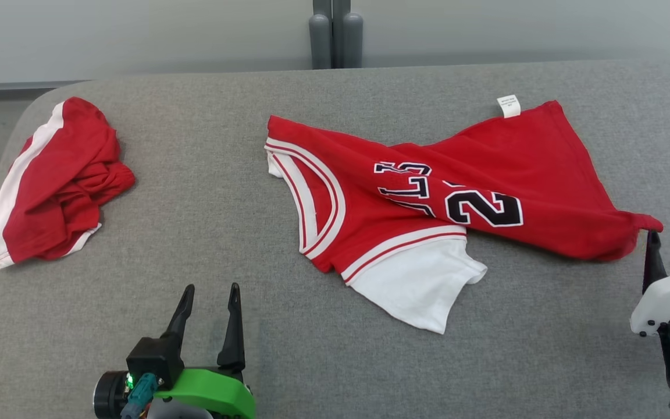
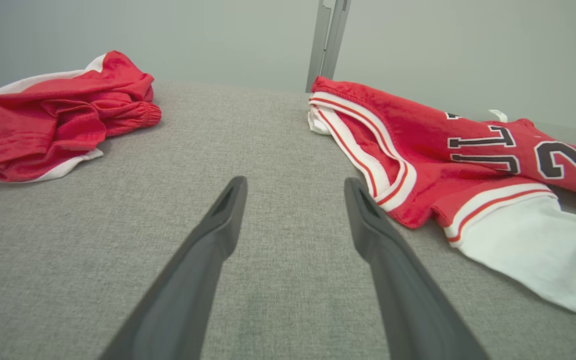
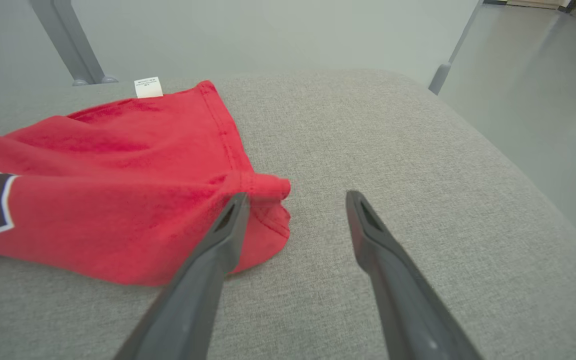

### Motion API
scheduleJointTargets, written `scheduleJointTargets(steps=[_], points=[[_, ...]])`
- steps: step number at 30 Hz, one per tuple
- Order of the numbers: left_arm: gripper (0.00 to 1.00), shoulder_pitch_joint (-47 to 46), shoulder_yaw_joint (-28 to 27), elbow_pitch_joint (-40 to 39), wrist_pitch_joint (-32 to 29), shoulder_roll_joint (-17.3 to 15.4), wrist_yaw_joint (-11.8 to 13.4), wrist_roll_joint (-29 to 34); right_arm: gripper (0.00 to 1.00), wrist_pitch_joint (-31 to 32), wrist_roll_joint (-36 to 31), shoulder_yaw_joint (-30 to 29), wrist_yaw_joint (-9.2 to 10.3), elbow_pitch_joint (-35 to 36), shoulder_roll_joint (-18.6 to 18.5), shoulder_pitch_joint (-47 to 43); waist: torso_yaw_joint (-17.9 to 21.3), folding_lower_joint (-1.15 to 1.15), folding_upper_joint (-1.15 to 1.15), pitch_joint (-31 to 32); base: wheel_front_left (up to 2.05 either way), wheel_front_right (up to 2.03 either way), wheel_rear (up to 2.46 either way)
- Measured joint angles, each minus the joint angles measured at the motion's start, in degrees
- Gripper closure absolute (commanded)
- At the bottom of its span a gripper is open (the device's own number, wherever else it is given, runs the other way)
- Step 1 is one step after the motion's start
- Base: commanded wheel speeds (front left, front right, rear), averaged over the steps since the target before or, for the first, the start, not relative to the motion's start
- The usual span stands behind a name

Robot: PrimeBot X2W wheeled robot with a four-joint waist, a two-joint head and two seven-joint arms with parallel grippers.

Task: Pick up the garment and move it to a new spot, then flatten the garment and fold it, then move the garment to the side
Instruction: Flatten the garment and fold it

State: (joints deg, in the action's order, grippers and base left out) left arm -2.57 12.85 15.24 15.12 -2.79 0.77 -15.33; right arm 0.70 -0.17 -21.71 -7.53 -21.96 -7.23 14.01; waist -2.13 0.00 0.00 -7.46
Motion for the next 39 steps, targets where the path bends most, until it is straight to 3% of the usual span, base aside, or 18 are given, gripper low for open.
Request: scheduleJointTargets(steps=[5,14,21,39], points=[[0.00,0.7,0.5,0.4,0.0,0.0,-0.2,-0.1,0.00,-3.2,-0.4,-1.6,0.00,4.8,0.9,-2.2,1.1,0.00,0.00,2.0,0.00,0.00,0.00],[0.00,1.6,3.4,2.7,0.0,0.0,-0.9,-2.0,0.00,-8.7,2.5,4.0,0.00,12.5,3.5,-6.6,3.4,0.00,0.00,5.5,0.00,0.00,0.00],[0.00,-5.0,11.6,11.0,-1.4,0.0,-2.8,-5.7,0.00,-11.8,4.2,9.2,0.00,11.9,4.3,-6.9,5.5,0.00,0.00,4.7,0.00,0.00,0.00],[0.00,-18.3,19.6,25.0,-0.3,0.1,1.5,-13.3,0.00,-15.4,8.2,18.3,0.00,10.9,4.4,-2.2,11.6,0.00,0.00,-1.5,0.00,0.00,0.00]])
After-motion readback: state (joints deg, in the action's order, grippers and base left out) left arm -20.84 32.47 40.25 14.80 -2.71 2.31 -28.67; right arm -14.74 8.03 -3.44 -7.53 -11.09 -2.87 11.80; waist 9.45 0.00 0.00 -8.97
